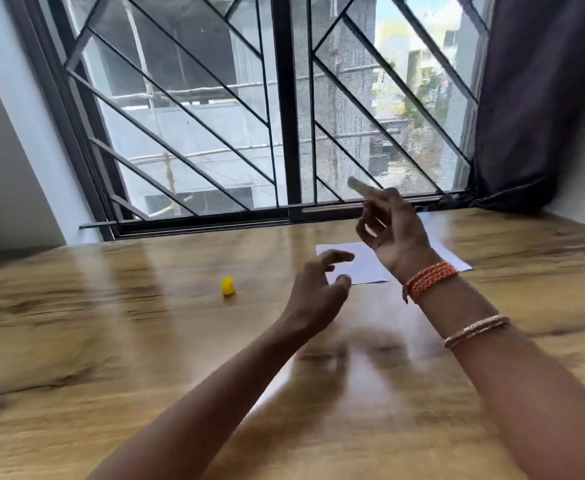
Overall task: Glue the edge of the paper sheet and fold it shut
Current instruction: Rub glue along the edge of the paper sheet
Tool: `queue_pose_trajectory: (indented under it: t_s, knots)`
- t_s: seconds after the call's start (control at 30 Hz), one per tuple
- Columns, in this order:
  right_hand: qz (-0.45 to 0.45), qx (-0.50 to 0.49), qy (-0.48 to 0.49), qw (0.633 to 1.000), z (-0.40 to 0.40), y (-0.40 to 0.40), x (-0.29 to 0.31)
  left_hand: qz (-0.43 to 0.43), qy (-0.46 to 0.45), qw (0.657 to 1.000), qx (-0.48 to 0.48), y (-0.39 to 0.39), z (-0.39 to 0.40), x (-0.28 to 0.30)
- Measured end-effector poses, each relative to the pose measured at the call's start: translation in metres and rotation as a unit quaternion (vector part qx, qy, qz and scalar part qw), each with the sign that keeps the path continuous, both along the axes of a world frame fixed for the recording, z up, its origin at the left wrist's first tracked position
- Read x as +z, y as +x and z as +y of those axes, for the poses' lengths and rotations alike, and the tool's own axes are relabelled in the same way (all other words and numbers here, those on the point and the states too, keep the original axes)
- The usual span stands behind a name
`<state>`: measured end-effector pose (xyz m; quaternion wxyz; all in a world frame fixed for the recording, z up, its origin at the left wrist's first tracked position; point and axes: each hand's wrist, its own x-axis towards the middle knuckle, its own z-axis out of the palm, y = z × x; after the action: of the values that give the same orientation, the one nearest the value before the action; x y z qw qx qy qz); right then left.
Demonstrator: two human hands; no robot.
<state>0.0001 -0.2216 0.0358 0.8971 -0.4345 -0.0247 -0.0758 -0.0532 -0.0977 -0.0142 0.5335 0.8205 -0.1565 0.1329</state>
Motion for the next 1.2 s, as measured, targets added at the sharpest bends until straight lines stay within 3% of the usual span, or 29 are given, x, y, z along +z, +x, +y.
queue_pose_trajectory:
  t_s: [0.07, 0.17, 0.3, 0.4, 0.47, 0.77, 0.97, 1.2]
  knots:
    - [0.022, -0.044, 0.016, 0.999, -0.013, 0.009, -0.004, -0.025, 0.09, 0.995, 0.024, 0.017, -0.009, -0.001]
    - [0.053, -0.083, 0.041, 0.994, -0.021, 0.017, -0.015, -0.008, 0.153, 0.986, 0.07, 0.041, -0.022, -0.001]
    - [0.083, -0.1, 0.046, 0.99, -0.026, 0.026, -0.029, 0.024, 0.288, 0.946, 0.149, 0.07, -0.039, -0.003]
    - [0.103, -0.122, 0.059, 0.985, -0.033, 0.03, -0.034, 0.093, 0.371, 0.913, 0.141, 0.085, -0.045, -0.013]
    - [0.111, -0.138, 0.066, 0.982, -0.037, 0.034, -0.036, 0.094, 0.4, 0.902, 0.136, 0.088, -0.043, -0.017]
    - [0.104, -0.093, 0.012, 0.99, -0.039, 0.04, -0.046, 0.079, 0.342, 0.929, 0.118, 0.069, -0.01, -0.022]
    - [0.048, -0.056, -0.032, 0.997, -0.023, 0.036, -0.046, 0.103, 0.364, 0.923, 0.069, 0.041, 0.019, -0.012]
    - [-0.011, 0.08, -0.146, 0.986, 0.015, 0.016, -0.045, 0.015, 0.332, 0.942, -0.032, 0.004, 0.065, -0.027]
